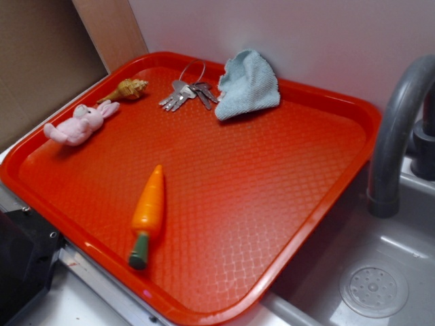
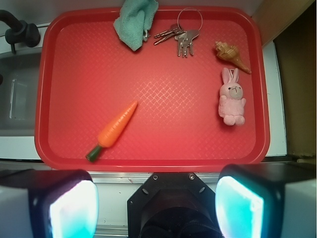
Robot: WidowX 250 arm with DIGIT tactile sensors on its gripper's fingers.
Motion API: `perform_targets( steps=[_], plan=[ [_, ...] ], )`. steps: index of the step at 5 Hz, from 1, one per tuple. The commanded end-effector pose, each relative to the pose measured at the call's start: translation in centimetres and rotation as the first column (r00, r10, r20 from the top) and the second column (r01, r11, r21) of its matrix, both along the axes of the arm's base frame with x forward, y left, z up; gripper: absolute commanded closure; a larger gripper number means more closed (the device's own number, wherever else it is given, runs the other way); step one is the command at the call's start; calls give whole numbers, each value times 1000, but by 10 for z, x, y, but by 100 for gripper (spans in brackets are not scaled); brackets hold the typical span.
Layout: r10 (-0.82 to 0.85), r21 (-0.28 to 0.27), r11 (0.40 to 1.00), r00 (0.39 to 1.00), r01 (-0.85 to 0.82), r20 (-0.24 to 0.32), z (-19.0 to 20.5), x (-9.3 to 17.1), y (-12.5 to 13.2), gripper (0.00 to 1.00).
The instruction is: Grab the blue cloth.
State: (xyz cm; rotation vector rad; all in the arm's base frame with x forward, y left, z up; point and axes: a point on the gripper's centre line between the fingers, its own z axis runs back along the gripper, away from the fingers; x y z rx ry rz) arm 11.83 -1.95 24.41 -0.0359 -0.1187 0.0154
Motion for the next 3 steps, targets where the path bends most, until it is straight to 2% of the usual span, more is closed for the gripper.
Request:
perform_targets(
  steps=[1,2,3],
  plan=[
    [0,0,1000,1000,0,0,0,0,0,0],
    [-14,-4,1000,991,15,133,-36,43,-11,0],
    [-96,9,995,948,98,304,-61,97,-41,0]
  ],
)
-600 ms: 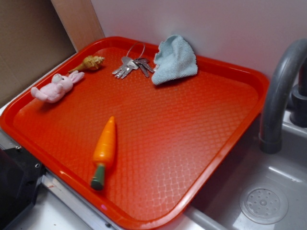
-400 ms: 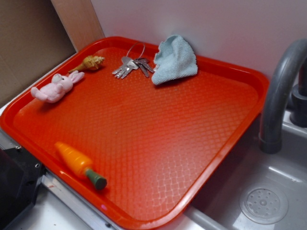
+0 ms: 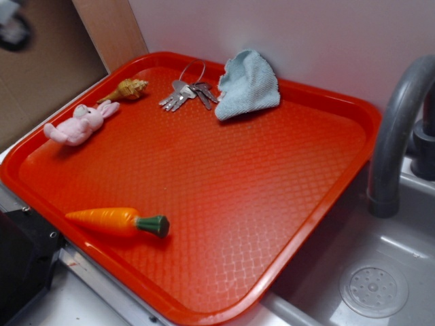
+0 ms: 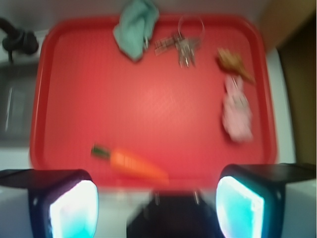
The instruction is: Grab the blue cloth.
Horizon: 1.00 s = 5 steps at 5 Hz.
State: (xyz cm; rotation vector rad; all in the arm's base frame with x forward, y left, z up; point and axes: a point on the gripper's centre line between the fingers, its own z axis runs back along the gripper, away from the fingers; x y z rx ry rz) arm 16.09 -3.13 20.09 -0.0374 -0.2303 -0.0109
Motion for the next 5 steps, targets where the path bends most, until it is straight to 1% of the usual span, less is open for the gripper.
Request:
perform_targets(
  steps=[1,4,5],
  plan=[
    [-119,4,993,969,121,218,-48,89,-25,0],
    [-119,4,993,969,121,218,-48,89,-25,0],
    [-39,66,998,964,22,263,-98,127,-15,0]
  ],
)
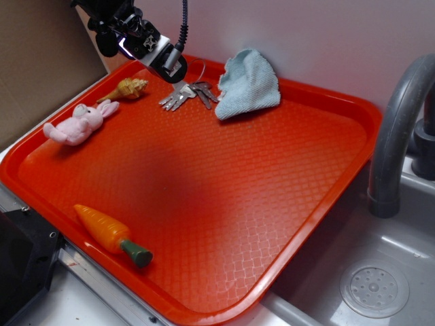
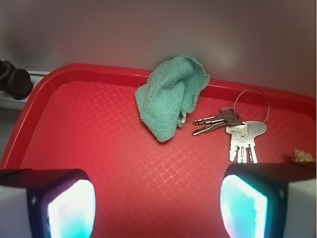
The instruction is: Grab the blue cloth.
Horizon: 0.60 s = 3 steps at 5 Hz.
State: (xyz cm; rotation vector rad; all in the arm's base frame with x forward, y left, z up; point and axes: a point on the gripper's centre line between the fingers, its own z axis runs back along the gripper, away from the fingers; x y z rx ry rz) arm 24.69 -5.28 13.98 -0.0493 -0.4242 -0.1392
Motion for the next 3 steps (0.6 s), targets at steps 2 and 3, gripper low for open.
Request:
perform_targets(
  steps=[2,3],
  plan=[
    [163,107,979,983,-172,88,-98,99,5,0],
    [203,71,976,977,-208,71,-110,94,-4,100]
  ],
)
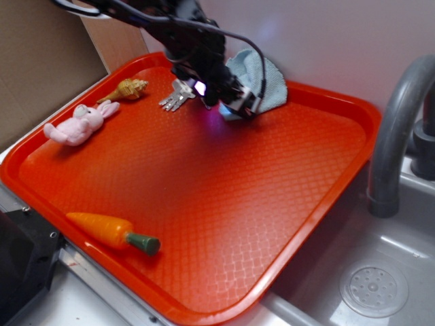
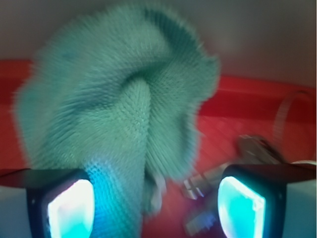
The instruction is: Grab the blue cloth.
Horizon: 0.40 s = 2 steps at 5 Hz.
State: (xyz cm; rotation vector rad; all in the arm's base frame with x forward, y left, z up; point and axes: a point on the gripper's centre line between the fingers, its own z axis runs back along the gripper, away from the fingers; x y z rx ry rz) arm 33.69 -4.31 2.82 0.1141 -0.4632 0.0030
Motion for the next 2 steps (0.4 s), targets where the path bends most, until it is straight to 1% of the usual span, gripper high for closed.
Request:
perform_targets(
  steps=[1,2],
  plan=[
    [30,-67,997,999,-27,40,14,-2,-12,100],
    [34,-108,994,999,-33,12,14,2,-7,100]
  ],
)
